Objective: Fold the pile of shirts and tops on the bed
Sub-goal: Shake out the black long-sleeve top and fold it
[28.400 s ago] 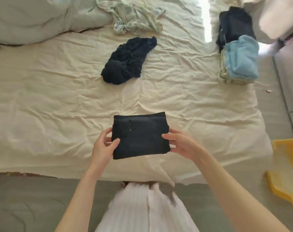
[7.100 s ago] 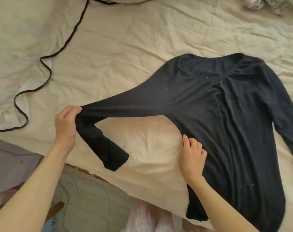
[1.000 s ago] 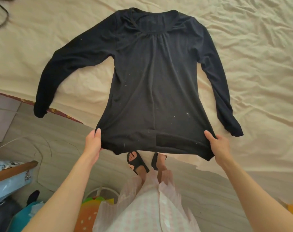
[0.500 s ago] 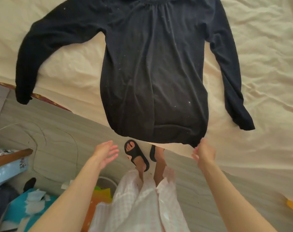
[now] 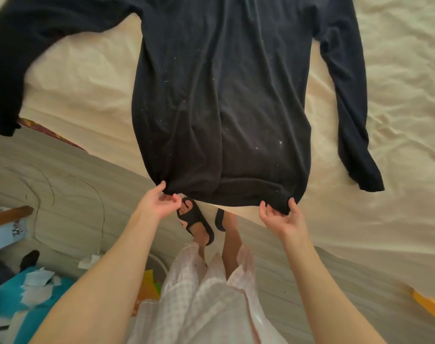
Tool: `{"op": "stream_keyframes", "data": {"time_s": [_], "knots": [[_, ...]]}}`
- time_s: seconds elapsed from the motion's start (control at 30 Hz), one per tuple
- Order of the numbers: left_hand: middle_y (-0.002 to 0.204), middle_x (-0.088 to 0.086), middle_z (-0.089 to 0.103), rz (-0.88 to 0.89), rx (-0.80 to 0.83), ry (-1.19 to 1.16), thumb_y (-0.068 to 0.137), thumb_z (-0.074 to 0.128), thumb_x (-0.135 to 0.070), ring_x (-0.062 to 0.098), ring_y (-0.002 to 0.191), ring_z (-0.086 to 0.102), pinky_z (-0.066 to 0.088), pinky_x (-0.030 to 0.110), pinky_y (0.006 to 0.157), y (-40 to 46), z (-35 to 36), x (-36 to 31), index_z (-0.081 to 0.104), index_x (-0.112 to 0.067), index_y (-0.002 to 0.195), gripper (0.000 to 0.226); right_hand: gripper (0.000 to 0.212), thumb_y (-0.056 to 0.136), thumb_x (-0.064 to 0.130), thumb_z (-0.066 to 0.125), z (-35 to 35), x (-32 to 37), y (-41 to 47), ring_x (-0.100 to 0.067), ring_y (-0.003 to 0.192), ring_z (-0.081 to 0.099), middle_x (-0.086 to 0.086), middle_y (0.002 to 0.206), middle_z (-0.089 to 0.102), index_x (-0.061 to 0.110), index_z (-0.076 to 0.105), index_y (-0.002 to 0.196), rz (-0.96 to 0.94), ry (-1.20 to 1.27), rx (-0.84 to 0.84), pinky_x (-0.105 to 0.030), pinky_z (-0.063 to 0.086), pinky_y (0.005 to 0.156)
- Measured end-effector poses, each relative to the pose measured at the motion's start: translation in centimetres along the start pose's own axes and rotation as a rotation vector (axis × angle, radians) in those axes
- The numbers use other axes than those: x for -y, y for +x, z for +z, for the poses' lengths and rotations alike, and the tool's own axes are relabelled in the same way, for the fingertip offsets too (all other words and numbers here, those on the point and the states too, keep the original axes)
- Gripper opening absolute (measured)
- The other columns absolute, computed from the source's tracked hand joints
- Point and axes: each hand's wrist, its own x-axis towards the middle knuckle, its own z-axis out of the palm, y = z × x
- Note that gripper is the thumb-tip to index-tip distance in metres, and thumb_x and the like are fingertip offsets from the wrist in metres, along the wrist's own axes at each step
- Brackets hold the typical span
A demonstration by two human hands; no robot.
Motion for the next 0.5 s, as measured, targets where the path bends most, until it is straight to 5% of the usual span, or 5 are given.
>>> {"op": "stream_keyframes", "data": {"time_s": [0.17, 0.3, 0.5], "knots": [[0.083, 0.006, 0.053, -0.010, 0.041, -0.010, 0.096, 0.050, -0.014, 0.012, 0.067, 0.044, 0.036, 0.018, 0.056, -2.8, -1.9, -1.3, 0.052, -0.006, 0.098, 0.009, 0.041, 0.098, 0.028, 0.044, -1.0, 2.4, -1.7, -0.032, 0.124, 0.048, -0.018, 0.130, 0.053, 0.007, 0.046, 0.133, -0.051, 0.091, -0.006, -0.038, 0.035, 0.107], [0.104, 0.017, 0.063, 0.099, 0.057, -0.047, 0.097, 0.047, -0.016, 0.030, 0.088, 0.061, 0.052, 0.040, 0.065, -5.1, -4.4, -2.9, 0.056, -0.003, 0.106, 0.018, 0.040, 0.100, 0.024, 0.037, -1.5, 4.7, -3.6, -0.033, 0.123, 0.051, -0.017, 0.132, 0.054, 0.006, 0.048, 0.134, -0.089, 0.061, -0.042, -0.039, 0.037, 0.107], [0.124, 0.010, 0.061, 0.196, 0.100, -0.046, 0.097, 0.045, -0.022, 0.028, 0.112, 0.057, 0.048, 0.042, 0.084, -6.6, -6.6, -3.5, 0.059, -0.011, 0.112, 0.023, 0.033, 0.100, 0.021, 0.036, -1.6, 6.0, -6.2, -0.031, 0.119, 0.054, -0.016, 0.122, 0.061, 0.007, 0.056, 0.123, -0.058, 0.005, -0.092, -0.039, 0.040, 0.104]]}}
